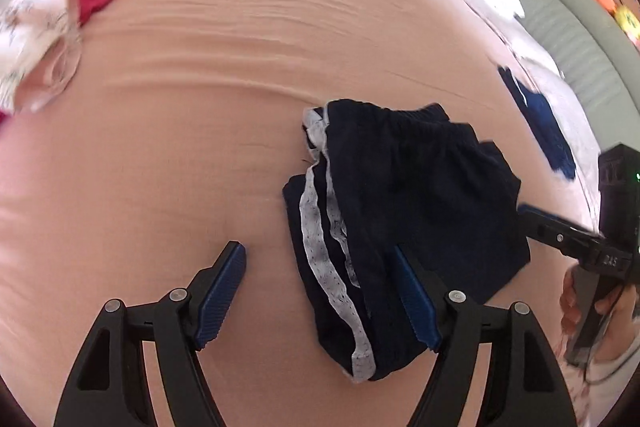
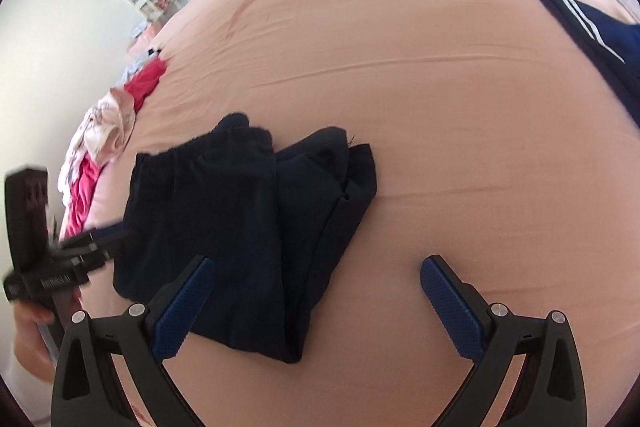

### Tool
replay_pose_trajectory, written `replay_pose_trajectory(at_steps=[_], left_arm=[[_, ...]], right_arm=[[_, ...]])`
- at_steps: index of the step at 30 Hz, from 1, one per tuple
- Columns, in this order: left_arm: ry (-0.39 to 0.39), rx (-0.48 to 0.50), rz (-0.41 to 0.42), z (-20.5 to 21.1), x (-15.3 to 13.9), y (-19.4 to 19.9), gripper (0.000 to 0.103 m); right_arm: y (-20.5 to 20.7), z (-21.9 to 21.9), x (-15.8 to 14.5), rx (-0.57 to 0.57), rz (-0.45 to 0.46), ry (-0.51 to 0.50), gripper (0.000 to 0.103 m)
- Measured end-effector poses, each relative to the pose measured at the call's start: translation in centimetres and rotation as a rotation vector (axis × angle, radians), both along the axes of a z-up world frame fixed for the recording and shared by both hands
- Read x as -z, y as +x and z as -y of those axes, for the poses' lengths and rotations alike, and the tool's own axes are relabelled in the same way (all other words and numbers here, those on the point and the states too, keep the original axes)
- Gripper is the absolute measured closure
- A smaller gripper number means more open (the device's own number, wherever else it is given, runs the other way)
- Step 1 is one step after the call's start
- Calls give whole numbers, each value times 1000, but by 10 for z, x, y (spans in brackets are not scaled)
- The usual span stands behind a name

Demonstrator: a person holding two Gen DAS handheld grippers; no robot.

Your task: Fold clothes

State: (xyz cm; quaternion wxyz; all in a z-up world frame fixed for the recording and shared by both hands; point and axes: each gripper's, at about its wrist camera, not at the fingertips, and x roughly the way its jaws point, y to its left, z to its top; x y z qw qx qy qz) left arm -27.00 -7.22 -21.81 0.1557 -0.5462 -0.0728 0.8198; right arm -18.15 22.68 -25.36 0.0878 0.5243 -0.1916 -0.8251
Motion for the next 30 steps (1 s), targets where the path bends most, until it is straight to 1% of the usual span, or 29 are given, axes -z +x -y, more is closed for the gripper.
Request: replay_pose_trajectory(at_steps=[1, 2, 3, 4, 5, 6, 7, 8, 9, 11, 13, 14, 15, 16, 17, 18, 19, 20, 21, 22, 23, 24, 25, 26, 27, 28, 29, 30], left_arm=[[0, -15, -13, -2, 0, 2, 30], [6, -25, -22, -3, 0, 3, 30], [31, -40, -30, -2, 0, 3, 30], [85, -49, -29, -2, 1, 2, 33], [139, -56, -28, -2, 2, 1, 39], [191, -52, -15, -3, 3, 0, 59], [180, -43, -15, -4, 1, 2, 70], [169, -34, -15, -5, -2, 3, 72], [158, -25, -15, -5, -4, 4, 75], [141, -3, -39, -11, -6, 5, 75], [101, 7, -87, -13, -12, 6, 75], [85, 24, -105, -17, -11, 5, 75], [49, 35, -120, -22, -11, 2, 74], [-16, 49, -121, -28, -3, -6, 74], [-79, 64, -120, -35, 4, -14, 74], [-126, 83, -103, -45, 13, -17, 72], [-124, 83, -92, -37, 12, -14, 71], [-81, 57, -75, -27, 9, -12, 71], [-37, 31, -58, -18, 6, -10, 69], [30, -6, -26, -10, 5, -11, 62], [114, -35, 6, -3, 6, -10, 55], [198, -59, 41, 5, 11, -10, 39], [255, -79, 72, 7, 17, -12, 31], [253, -86, 79, 8, 20, -13, 30], [251, -91, 83, 9, 24, -14, 29], [227, -77, 57, -1, 24, -20, 28], [201, -63, 37, -11, 24, -26, 28], [185, -50, 18, -17, 22, -27, 28]], right_arm=[[1, -1, -1, 8, -3, -26, 4], [-2, 5, 4, 13, -3, -56, 11], [-9, 15, 13, 15, -2, -81, 20], [-9, 17, 15, 12, -2, -100, 26], [-8, 16, 16, 8, -2, -105, 33], [-7, 16, 16, 7, 0, -93, 36], [-5, 16, 15, 8, 0, -80, 38], [-3, 15, 12, 10, -1, -68, 41], [-1, 15, 8, 10, -2, -60, 42], [7, 17, -7, 3, -30, -17, 41], [11, 26, -23, -17, -123, 117, 36], [11, 32, -29, -30, -168, 187, 23], [8, 38, -31, -52, -201, 243, 17], [3, 44, -29, -82, -218, 290, 17], [-5, 52, -24, -117, -222, 335, 17], [-12, 56, -18, -143, -209, 372, 17], [-19, 54, -8, -152, -163, 390, 17], [-26, 51, 2, -160, -116, 408, 17], [-29, 44, 8, -149, -79, 390, 17], [-24, 28, 5, -98, -59, 299, 17], [-20, 12, 3, -48, -40, 208, 16], [-16, -1, 1, -10, -23, 121, 16], [-13, -9, 1, 3, -10, 41, 16], [-10, -16, 2, 14, 1, -28, 16], [-10, -18, 3, 21, 7, -66, 16], [-10, -19, 4, 27, 7, -79, 17], [-12, -17, 5, 27, 4, -77, 20], [-14, -14, 4, 24, 2, -64, 32]])
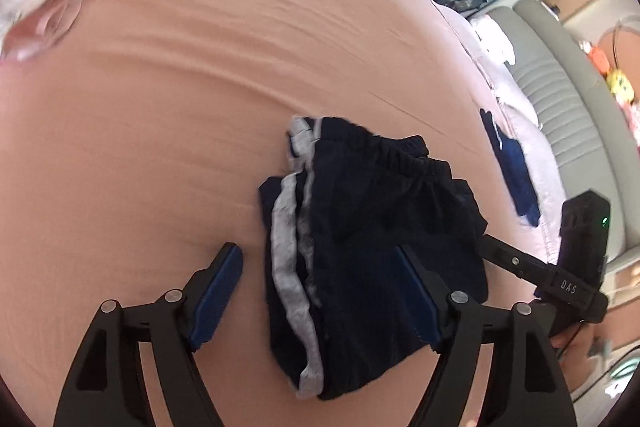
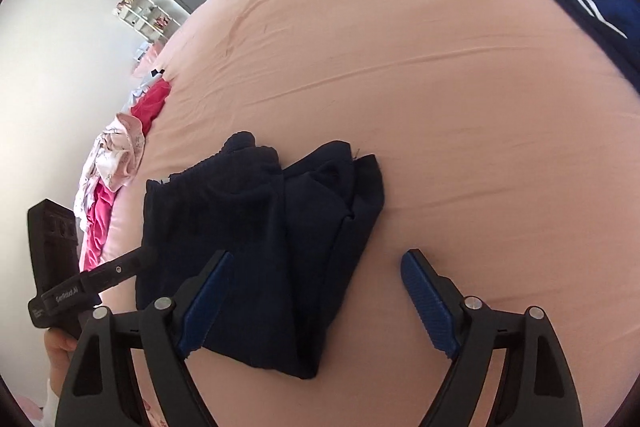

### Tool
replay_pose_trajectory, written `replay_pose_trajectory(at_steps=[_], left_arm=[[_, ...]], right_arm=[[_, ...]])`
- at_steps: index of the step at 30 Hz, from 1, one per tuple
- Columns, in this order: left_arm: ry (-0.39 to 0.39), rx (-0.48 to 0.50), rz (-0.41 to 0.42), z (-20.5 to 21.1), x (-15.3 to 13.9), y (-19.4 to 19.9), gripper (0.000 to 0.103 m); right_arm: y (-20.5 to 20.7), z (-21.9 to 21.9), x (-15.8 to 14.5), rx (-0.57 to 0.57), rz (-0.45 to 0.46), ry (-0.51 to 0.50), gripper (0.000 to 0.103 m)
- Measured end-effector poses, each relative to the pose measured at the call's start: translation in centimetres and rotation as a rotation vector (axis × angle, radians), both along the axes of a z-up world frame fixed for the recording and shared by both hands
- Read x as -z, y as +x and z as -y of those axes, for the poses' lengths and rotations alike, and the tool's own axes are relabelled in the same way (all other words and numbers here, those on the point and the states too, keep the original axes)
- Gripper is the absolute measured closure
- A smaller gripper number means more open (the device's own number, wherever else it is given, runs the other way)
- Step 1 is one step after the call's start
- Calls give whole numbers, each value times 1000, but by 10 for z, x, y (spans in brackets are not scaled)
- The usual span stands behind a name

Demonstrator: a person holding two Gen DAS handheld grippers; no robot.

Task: Fold clothes
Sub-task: 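Grasp the folded pants bundle with both grippers and lift it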

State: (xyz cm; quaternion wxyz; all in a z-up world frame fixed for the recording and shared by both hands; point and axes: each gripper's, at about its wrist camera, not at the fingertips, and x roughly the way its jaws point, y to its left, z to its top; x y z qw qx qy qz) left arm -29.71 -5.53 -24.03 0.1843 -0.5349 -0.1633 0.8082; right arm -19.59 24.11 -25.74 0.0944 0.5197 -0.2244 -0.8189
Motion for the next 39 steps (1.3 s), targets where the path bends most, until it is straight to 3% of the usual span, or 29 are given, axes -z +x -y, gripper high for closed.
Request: replay_pose_trajectory(at_steps=[1, 2, 3, 4, 5, 7, 9, 10, 14, 19, 21, 30, 39], left_arm=[[1, 9, -14, -7, 1, -3, 32], [4, 32, -16, -14, 2, -5, 41], [-16, 42, -23, -22, 7, -9, 68], [-35, 52, -30, -29, 11, -13, 84], [-51, 60, -36, -36, 15, -17, 87], [60, 33, -22, -30, 17, -19, 90], [168, 6, -8, -24, 18, -21, 91], [176, 13, -29, -24, 8, -16, 92], [161, 37, -104, -28, -18, 8, 92], [165, 48, -68, -33, -22, 30, 92], [145, 77, -64, -26, -42, 57, 92], [145, 216, -94, -105, -65, 81, 92], [172, 342, -130, -226, -84, 63, 92]], right_arm=[[-2, 3, -1, -6, 2, 1, 42], [-6, 6, -2, -19, 11, -23, 61], [-9, 10, -2, -33, 20, -47, 67], [-13, 17, -1, -50, 25, -58, 67], [-16, 24, -1, -61, 22, -36, 69], [-15, 27, -3, -58, 14, 23, 82], [-5, 21, -14, -24, 15, 9, 89], [3, 20, -25, -21, -12, 9, 90], [33, 20, -57, -41, -87, -8, 90], [54, 14, -54, -18, -43, -19, 90], [61, 16, -58, -9, -42, -36, 90], [100, -27, -68, 70, -52, -9, 90], [118, -133, -90, 182, -89, 54, 90]])
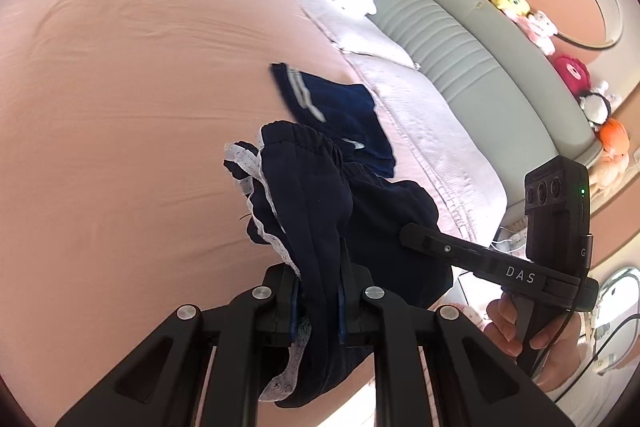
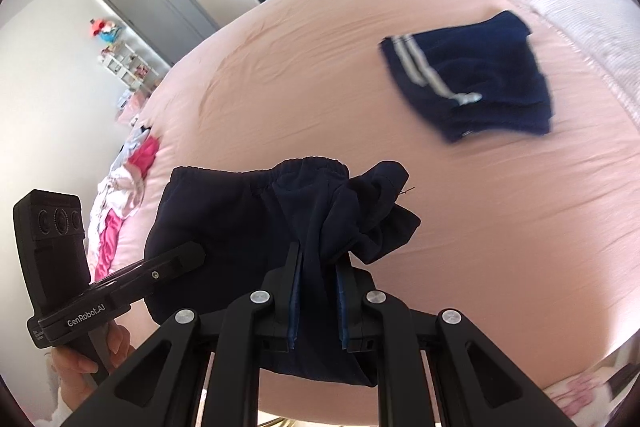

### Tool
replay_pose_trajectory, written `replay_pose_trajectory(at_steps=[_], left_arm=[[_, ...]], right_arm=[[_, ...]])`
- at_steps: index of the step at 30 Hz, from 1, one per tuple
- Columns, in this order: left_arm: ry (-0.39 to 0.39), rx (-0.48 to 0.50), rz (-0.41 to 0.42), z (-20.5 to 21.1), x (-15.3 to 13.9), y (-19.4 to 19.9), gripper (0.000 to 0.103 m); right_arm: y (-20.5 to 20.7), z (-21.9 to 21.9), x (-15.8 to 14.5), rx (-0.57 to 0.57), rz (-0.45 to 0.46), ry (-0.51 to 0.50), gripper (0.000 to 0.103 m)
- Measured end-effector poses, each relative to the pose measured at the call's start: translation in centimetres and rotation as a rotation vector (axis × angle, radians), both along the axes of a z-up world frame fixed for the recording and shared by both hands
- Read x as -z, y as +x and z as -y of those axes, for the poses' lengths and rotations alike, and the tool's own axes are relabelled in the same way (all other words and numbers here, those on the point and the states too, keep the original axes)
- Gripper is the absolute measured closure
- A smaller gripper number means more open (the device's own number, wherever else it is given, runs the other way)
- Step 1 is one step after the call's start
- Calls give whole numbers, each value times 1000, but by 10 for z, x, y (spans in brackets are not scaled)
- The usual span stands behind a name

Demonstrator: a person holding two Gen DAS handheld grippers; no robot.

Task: Fold clothes
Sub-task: 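Grasp the folded pants bundle with both grippers and lift it, then carry the bundle with both grippers and lower it onto the striped navy shorts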

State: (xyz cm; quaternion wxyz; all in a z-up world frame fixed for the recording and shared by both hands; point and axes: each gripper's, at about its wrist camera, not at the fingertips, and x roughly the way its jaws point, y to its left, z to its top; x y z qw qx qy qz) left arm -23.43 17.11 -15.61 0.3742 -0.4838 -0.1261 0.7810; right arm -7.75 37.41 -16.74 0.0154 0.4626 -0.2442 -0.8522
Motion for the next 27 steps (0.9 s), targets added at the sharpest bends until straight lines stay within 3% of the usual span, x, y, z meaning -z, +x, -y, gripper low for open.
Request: replay_pose_trajectory(at_steps=[8, 18, 23, 27], left_arm=[[10, 53, -33, -77, -11, -44, 92], [10, 66, -42, -161, 1, -126, 92], [-56, 65, -47, -183, 25, -151, 92], [-49, 53, -13, -160, 40, -141, 92]], right_arm=[[-25, -75, -21, 37, -55, 32, 90], [-106, -158, -34, 45, -142, 43, 90], [-139, -178, -5, 43, -53, 131, 90], [-112, -170, 29, 40, 2, 88, 89]])
